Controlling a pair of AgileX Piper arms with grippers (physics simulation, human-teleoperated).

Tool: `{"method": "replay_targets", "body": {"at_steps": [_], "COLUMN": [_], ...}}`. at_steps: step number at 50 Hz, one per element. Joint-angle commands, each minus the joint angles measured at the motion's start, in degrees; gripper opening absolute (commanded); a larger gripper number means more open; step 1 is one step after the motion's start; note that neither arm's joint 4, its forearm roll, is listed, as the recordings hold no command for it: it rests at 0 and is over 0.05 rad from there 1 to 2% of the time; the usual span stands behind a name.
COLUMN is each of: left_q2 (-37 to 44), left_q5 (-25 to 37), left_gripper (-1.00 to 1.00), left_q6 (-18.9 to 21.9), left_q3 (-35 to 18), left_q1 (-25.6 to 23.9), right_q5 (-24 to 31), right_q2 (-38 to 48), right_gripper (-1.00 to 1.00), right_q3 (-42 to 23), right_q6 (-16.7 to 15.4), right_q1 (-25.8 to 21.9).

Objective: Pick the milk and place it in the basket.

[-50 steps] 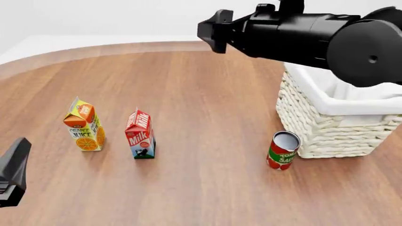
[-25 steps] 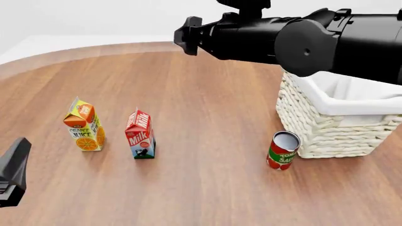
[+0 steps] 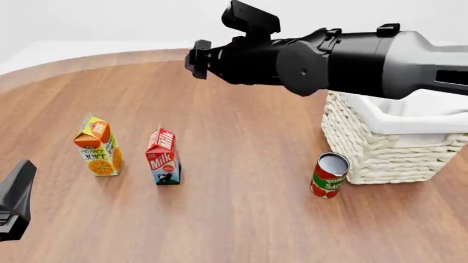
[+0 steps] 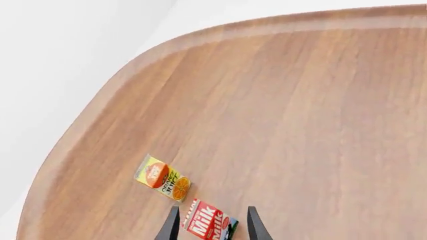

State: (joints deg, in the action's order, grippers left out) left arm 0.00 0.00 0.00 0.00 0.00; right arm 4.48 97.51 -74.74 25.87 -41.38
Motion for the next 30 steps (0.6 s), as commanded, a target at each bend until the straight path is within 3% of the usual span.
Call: {"method": "replay_targets", "body": {"at_steps": [1,30], "left_q2": [0.0,0.0], "left_q5": [0.0,0.0], "left_gripper": [1.0,1.0], "left_q6": [0.0,0.0], "left_q3": [0.0,0.0], "left_q1": [0.0,0.0], "right_q5": [0.25,3.09], "right_q2": [4.58,11.81], "right_gripper": [1.0,1.0], "right_q3": [-2.75,-8.52], "right_q6": [2.27,3.55], "right_q1": [-0.62,-3.25]}}
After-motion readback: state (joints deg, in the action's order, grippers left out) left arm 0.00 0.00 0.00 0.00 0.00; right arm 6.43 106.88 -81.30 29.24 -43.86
